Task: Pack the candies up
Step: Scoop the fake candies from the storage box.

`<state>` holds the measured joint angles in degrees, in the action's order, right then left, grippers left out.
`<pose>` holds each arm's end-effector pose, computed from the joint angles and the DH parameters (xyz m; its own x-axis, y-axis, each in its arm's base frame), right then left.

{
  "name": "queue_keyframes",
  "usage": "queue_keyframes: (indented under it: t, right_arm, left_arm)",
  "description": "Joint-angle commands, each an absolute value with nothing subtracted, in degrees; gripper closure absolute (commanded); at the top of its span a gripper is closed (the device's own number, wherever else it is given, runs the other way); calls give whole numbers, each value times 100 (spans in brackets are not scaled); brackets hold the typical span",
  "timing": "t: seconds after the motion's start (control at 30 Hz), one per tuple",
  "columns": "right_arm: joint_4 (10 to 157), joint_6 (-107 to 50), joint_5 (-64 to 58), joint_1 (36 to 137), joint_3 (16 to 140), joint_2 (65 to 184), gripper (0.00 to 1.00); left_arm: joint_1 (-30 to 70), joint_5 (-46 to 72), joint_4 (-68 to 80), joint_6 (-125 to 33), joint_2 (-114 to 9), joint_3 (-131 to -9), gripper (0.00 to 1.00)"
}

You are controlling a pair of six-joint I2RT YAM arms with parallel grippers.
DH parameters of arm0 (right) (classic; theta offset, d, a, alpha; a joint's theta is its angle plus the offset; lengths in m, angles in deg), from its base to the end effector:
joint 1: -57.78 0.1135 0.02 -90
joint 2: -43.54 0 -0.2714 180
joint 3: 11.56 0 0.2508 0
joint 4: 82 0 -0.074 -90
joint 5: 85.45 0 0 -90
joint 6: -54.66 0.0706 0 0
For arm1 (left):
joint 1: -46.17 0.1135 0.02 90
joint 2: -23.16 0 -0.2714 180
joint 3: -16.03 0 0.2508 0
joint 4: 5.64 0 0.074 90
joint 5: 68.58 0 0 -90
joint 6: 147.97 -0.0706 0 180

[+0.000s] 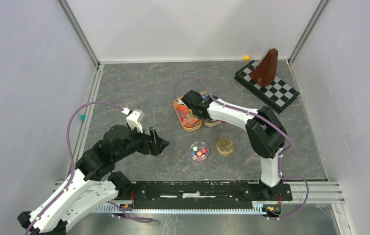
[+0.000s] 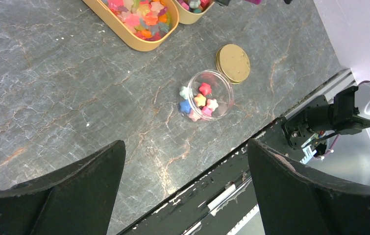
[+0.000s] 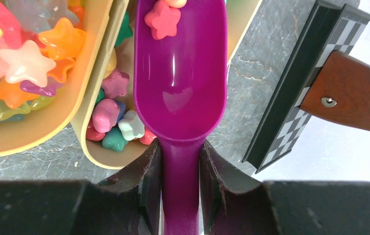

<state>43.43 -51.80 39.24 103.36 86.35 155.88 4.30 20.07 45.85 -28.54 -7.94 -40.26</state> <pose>0.3180 0.2671 0.1788 -0.5007 -0.8438 -0.1931 -0.6114 0.5027 -0.6111 0.1062 -0.0975 0.2964 -0.6230 -0.1013 -0.7757 0.4327 0.7814 -0.4496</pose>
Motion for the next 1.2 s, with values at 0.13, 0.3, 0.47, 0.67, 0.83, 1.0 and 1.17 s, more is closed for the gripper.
queue_keyframes:
  t: [0.13,0.3,0.47,0.67,0.83,1.0,1.17]
  right_arm:
    - [5193,-5019,3035,10119,7886,15200,100]
    - [5555,-4933,2850,9985,7584,15009,100]
    - [5927,-4863,2784,9889,7415,14894,100]
    - [6425,-4784,2587,9723,7138,14698,100]
    - [6681,-4673,2234,9557,6920,14529,100]
    - [6806,-4626,2246,9459,6709,14364,100]
    - [7003,-4595,2234,9355,6435,14054,100]
  left_arm:
    - [442,2281,4544,-3130,-853,-4038,0]
    - [444,2291,4546,-3125,-879,-4042,0]
    - [438,2322,4543,-3117,-875,-4036,0]
    - [442,2335,4556,-3114,-875,-4037,0]
    - [443,2326,4555,-3108,-876,-4040,0]
    - [442,2326,4553,-3111,-877,-4036,0]
    - [443,2324,4555,-3100,-864,-4040,0]
